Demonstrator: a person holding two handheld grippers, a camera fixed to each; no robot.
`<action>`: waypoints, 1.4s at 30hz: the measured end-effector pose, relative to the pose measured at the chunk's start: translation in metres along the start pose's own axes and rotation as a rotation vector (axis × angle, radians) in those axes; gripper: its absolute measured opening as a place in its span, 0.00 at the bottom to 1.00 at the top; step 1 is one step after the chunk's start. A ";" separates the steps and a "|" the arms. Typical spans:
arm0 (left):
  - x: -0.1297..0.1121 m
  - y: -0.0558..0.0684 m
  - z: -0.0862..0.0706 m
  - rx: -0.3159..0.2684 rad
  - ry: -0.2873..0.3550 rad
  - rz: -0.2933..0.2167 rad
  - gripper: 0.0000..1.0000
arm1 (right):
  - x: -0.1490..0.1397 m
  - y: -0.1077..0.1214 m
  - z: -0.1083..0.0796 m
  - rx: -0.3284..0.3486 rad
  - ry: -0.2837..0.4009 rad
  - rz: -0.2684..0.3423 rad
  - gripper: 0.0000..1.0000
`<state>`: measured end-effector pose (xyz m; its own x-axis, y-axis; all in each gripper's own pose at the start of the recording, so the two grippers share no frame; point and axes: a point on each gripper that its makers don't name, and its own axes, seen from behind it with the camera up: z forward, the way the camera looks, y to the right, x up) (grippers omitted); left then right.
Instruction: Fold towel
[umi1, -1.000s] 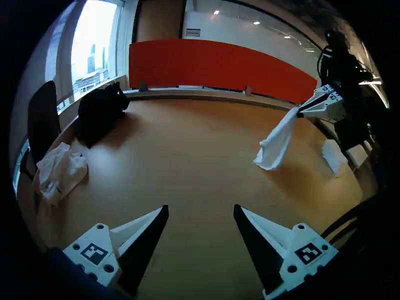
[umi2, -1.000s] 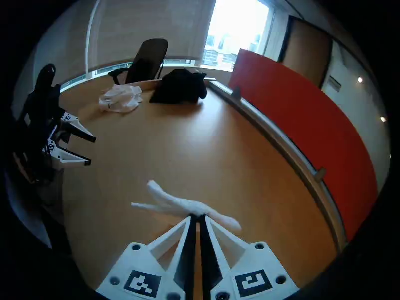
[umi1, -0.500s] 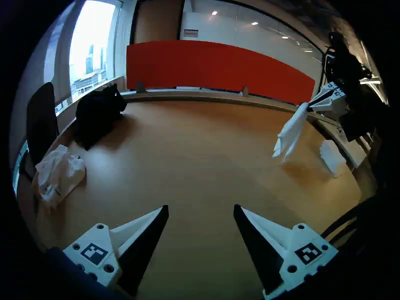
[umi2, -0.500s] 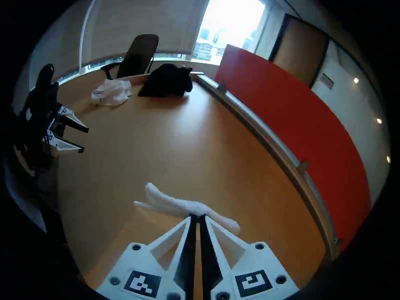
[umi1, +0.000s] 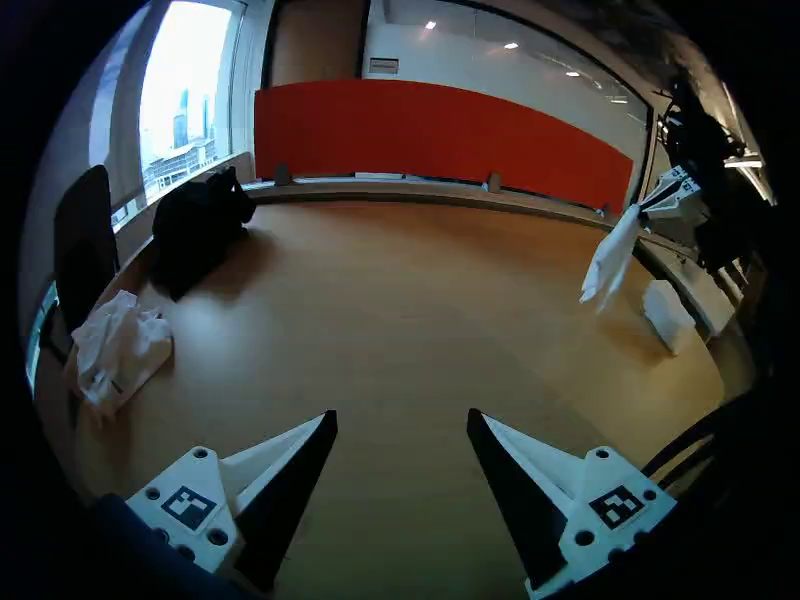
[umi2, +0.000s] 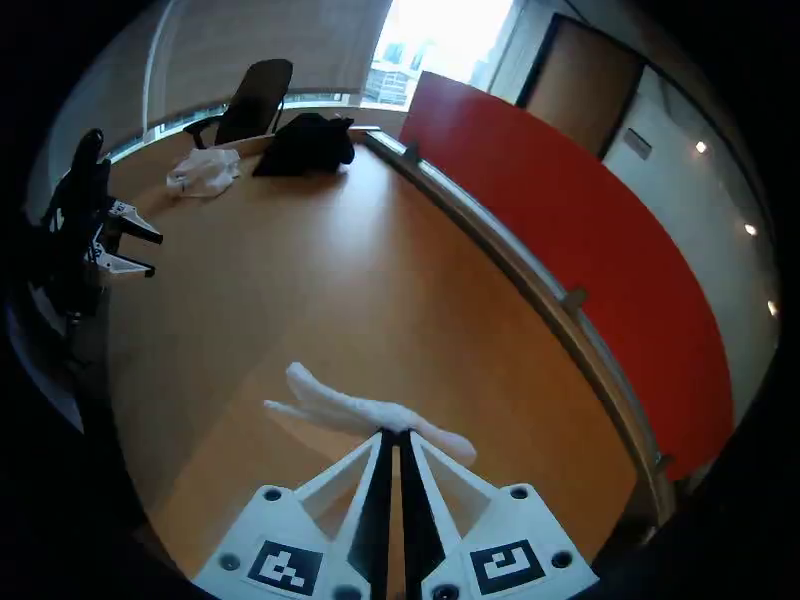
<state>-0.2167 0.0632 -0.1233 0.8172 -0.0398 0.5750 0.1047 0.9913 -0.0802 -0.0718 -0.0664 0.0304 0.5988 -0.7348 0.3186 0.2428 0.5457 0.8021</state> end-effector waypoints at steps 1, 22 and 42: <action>0.000 0.000 0.000 0.001 -0.001 0.002 0.96 | -0.004 0.005 -0.002 -0.004 -0.004 0.007 0.05; 0.001 0.004 0.003 0.011 -0.024 0.026 0.96 | -0.084 0.099 -0.054 -0.126 -0.110 0.077 0.05; 0.006 0.015 0.008 0.004 -0.033 0.045 0.97 | -0.137 0.148 -0.092 -0.207 -0.172 0.144 0.05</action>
<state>-0.2150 0.0791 -0.1143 0.8020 0.0087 0.5973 0.0658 0.9925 -0.1029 -0.0477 0.1526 0.0586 0.5047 -0.6915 0.5168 0.3260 0.7069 0.6277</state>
